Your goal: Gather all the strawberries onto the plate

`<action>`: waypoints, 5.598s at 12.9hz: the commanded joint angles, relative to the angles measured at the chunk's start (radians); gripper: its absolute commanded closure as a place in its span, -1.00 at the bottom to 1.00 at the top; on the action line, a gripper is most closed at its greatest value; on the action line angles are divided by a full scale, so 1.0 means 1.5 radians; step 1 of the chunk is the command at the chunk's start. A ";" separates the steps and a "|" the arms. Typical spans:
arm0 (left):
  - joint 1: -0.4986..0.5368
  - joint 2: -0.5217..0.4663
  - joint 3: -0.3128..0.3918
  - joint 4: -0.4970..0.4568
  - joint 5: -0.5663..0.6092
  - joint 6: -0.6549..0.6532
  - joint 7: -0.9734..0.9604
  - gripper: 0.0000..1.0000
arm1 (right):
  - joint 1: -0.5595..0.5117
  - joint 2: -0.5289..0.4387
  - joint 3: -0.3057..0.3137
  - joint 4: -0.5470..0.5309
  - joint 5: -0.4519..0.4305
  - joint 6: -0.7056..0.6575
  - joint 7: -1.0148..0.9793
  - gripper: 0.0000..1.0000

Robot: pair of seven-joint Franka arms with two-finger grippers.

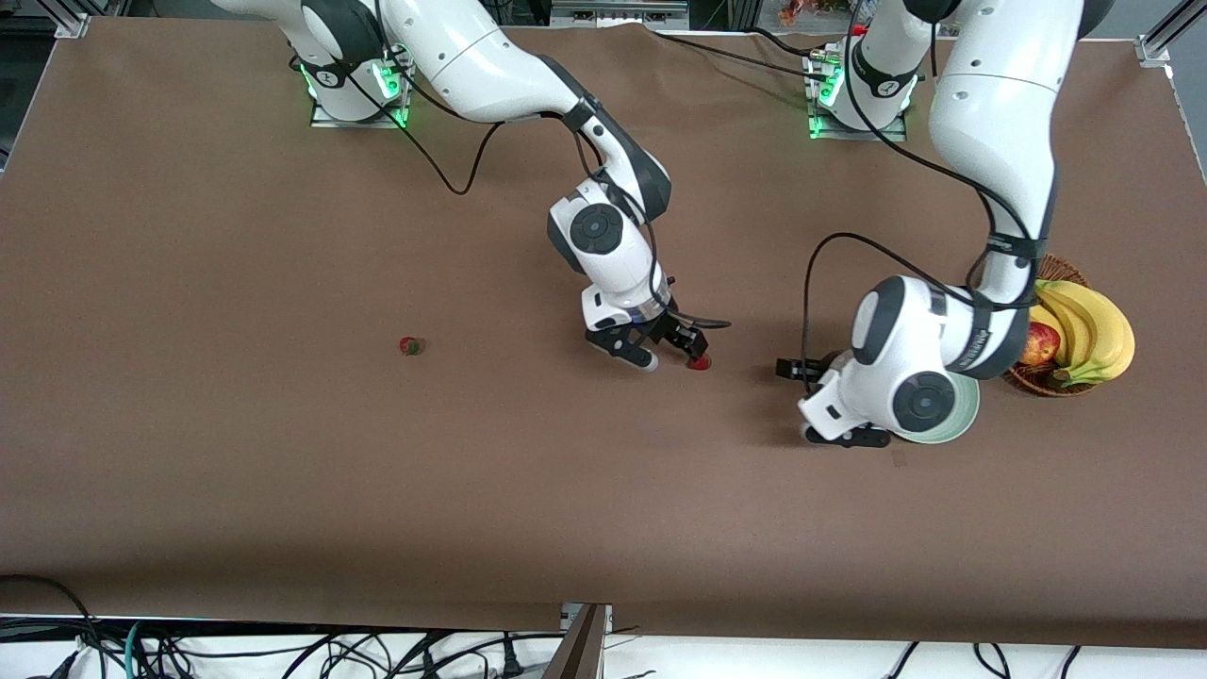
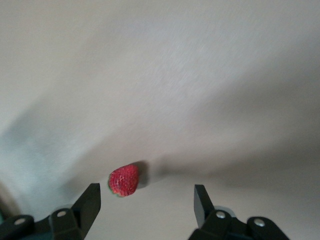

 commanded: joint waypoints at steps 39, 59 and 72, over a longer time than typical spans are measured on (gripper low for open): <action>-0.106 0.004 -0.014 -0.057 -0.013 0.218 -0.083 -1.00 | -0.104 -0.258 -0.225 -0.491 -0.003 -0.179 -0.765 0.45; -0.138 0.043 -0.014 -0.055 -0.004 0.296 -0.136 0.93 | -0.100 -0.239 -0.200 -0.371 0.024 -0.229 -0.720 0.63; 0.192 -0.024 -0.007 -0.055 -0.002 0.129 0.396 0.87 | -0.093 -0.238 -0.139 -0.299 0.025 -0.244 -0.566 0.62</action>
